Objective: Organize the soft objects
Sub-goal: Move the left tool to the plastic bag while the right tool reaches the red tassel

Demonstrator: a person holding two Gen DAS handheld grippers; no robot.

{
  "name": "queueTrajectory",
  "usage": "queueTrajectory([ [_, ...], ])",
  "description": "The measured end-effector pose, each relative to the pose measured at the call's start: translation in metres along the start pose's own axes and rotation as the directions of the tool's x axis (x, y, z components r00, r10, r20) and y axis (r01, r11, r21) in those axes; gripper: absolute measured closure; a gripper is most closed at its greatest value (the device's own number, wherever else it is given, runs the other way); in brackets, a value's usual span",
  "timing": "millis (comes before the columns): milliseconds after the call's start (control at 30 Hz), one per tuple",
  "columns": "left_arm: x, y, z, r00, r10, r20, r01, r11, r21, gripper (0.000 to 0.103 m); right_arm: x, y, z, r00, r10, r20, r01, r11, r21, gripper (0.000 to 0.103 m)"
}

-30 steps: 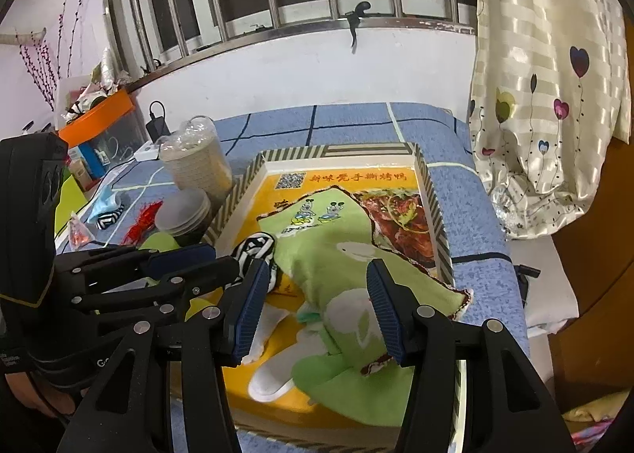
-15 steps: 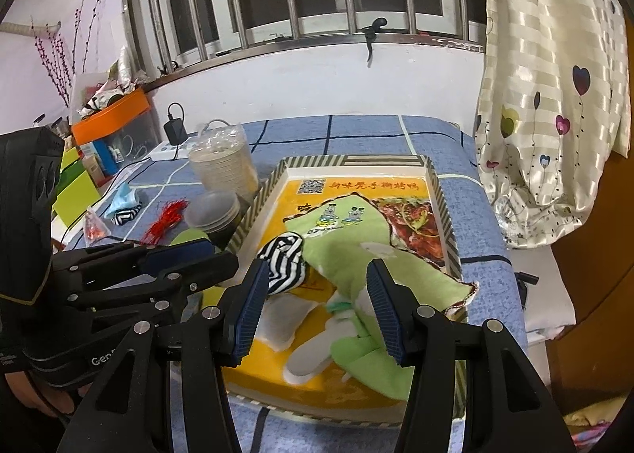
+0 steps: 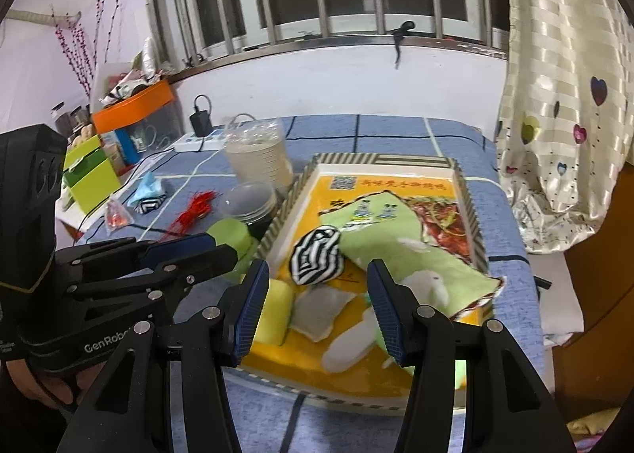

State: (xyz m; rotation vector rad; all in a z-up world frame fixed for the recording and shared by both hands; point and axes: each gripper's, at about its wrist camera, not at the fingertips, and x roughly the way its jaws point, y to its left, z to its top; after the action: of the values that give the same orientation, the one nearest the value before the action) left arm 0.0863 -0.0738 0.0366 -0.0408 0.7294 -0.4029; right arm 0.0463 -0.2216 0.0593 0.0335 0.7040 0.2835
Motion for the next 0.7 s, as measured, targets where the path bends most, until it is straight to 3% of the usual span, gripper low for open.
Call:
queueTrajectory([
  [700,-0.038,0.053,-0.015,0.991,0.131,0.032,-0.127,0.986,-0.107,0.077,0.015,0.058,0.005,0.991,0.136,-0.018,-0.137,0.988,-0.075,0.050],
])
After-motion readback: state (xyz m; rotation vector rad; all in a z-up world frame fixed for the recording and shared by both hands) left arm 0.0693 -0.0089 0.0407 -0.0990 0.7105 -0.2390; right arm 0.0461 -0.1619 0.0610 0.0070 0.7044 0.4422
